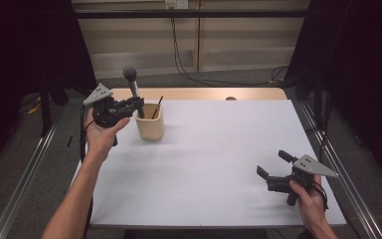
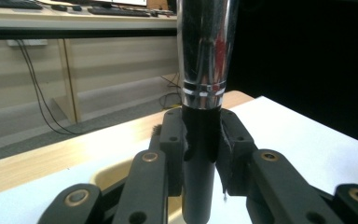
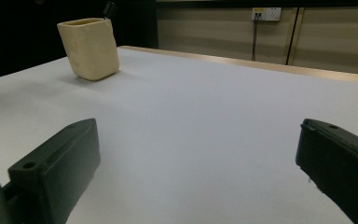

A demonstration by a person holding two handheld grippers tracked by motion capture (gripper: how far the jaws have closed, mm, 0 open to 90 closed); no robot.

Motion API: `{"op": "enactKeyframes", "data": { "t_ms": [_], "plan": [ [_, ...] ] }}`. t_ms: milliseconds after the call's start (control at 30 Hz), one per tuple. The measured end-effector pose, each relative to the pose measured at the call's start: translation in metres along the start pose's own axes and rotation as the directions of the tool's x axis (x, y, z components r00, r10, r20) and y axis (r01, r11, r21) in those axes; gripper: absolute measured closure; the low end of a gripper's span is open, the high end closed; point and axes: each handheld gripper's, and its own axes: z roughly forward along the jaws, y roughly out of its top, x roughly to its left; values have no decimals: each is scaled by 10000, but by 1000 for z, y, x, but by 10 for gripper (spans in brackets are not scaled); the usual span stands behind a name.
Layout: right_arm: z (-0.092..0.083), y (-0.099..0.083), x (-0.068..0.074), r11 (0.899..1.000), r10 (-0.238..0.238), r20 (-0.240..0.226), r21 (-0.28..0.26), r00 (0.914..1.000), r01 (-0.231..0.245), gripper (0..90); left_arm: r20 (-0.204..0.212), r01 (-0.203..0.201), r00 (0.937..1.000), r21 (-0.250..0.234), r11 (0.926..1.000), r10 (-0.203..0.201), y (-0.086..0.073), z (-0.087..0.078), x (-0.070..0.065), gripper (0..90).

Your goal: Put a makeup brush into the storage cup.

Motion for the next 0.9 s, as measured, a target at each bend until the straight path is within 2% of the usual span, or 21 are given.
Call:
{"op": "enactKeyframes", "data": {
  "t_ms": [100,267,500,600,900],
  "plan": [
    [0,0,1,10000,-40,-80,14,10000,40,0,-161,-94,9998,32,10000,95,0,6,3,746],
    [0,-1,0,10000,-31,-73,22,10000,31,0,-246,13,9997,11,10000,-13,0,15,6,746],
    [1,-1,0,10000,-9,-114,50,9999,10,0,-378,-150,9992,-24,9999,149,-2,22,10,746],
    [1,-1,0,10000,-23,-109,49,9999,24,0,-428,-84,9991,-61,9999,81,-3,25,12,746],
    [1,-1,1,10000,-30,-216,82,9998,32,0,-531,-273,9982,165,9995,281,-10,33,15,746]
  ]
}}
